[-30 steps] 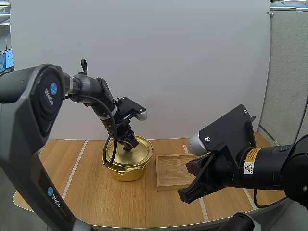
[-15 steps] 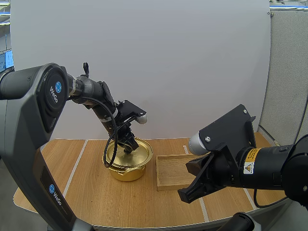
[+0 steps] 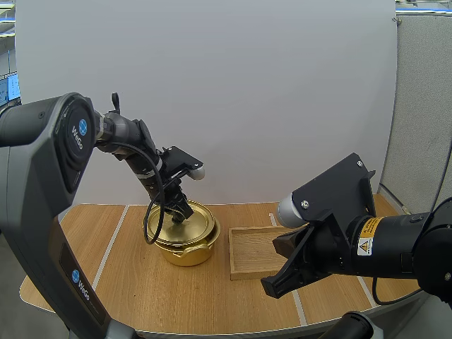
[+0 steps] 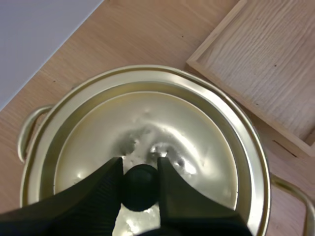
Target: Open the pot, put the pineapple inside, and close it
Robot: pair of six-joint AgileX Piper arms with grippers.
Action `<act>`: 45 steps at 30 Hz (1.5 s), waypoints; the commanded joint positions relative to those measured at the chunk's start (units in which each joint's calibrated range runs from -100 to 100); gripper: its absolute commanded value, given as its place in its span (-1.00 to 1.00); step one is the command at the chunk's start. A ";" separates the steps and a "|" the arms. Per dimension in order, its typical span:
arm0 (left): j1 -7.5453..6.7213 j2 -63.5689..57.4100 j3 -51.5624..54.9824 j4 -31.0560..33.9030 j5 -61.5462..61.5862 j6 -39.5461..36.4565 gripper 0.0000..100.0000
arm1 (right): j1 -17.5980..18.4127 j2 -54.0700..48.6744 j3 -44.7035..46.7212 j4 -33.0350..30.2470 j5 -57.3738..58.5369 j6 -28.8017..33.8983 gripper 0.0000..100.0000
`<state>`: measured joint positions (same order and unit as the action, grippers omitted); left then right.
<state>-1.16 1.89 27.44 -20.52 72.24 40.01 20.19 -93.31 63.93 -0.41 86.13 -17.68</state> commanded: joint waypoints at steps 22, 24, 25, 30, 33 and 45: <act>0.07 3.88 0.37 -5.75 1.20 3.32 -1.00 | 0.08 -0.27 0.16 -0.32 -0.42 0.17 -1.00; 0.07 3.88 0.37 -5.75 1.46 3.32 -0.99 | 0.08 -0.27 0.16 -0.32 -0.42 0.17 -1.00; 0.07 3.88 0.37 -5.75 1.69 3.32 -0.97 | 0.08 -0.27 0.16 -0.32 -0.42 0.17 -1.00; 0.07 3.63 0.37 -5.63 4.97 3.38 0.25 | 0.08 -0.27 0.16 -0.32 -0.42 0.17 -1.00; 0.07 2.52 0.24 -5.53 6.71 2.53 1.00 | 0.08 -0.27 0.16 -0.32 -0.42 0.17 -1.00; 0.07 -10.87 -3.30 -3.39 12.40 0.73 1.00 | 0.08 -0.27 0.16 -0.32 -0.42 0.17 -1.00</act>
<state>-1.16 -4.98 25.14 -23.89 82.51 41.51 20.19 -93.31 63.93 -0.41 86.13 -17.68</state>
